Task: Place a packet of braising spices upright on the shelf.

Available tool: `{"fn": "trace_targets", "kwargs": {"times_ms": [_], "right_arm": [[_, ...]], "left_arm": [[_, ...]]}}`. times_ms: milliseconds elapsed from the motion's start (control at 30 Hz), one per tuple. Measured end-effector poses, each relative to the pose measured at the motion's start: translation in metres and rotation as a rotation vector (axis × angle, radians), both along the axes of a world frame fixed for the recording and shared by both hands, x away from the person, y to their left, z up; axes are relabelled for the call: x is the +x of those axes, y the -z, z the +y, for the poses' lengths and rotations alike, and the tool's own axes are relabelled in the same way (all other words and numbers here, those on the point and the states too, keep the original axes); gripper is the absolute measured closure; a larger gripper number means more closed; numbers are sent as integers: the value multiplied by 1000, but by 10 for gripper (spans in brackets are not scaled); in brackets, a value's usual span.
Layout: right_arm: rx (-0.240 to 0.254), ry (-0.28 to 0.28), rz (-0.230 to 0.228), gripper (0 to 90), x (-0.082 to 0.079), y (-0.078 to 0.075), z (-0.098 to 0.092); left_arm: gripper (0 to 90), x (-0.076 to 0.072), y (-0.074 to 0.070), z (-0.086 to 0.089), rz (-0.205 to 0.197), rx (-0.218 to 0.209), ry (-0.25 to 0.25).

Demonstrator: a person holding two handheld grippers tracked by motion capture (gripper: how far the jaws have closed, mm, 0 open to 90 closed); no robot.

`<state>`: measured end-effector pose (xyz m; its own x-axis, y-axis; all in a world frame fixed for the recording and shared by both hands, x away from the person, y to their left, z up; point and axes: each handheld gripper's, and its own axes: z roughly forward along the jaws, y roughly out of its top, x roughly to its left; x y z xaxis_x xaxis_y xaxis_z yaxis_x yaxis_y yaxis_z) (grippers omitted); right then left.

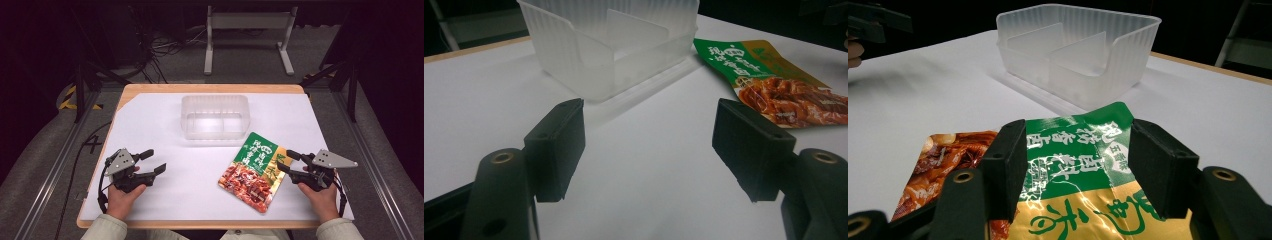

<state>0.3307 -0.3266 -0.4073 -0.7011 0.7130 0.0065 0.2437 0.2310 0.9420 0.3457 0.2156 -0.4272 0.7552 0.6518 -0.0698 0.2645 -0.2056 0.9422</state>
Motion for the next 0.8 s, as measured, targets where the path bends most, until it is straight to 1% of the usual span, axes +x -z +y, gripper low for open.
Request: {"fn": "trace_targets", "kwargs": {"times_ms": [67,167,233,300,333,400,533,567,633,667,700,800], "right_arm": [[1,-1,1,408,1,-1,-1],[0,-3,9,406,4,-2,-1],[-29,-2,29,398,8,-3,2],[-55,-5,33,398,11,-3,5],[-60,-4,32,398,12,-3,6],[-54,-5,31,399,13,-5,6],[-44,1,23,399,18,-10,6],[-40,4,26,397,19,-11,5],[-48,18,45,385,25,-12,4],[-51,19,51,376,27,-12,4],[-47,12,57,366,30,-13,4],[-41,14,53,351,36,-14,4]], "left_arm": [[298,0,0,-1,8,1,0],[297,0,1,-1,6,8,1],[297,0,1,0,8,10,-1],[297,0,1,0,11,5,-3],[296,0,1,0,11,4,-3],[294,0,1,0,11,3,-4],[294,1,2,0,8,16,-3],[294,1,2,0,9,16,-3],[294,1,2,-1,12,13,-3],[294,1,2,-1,18,8,-1],[294,1,2,-1,13,15,0],[294,2,3,-1,16,12,-2]]}}
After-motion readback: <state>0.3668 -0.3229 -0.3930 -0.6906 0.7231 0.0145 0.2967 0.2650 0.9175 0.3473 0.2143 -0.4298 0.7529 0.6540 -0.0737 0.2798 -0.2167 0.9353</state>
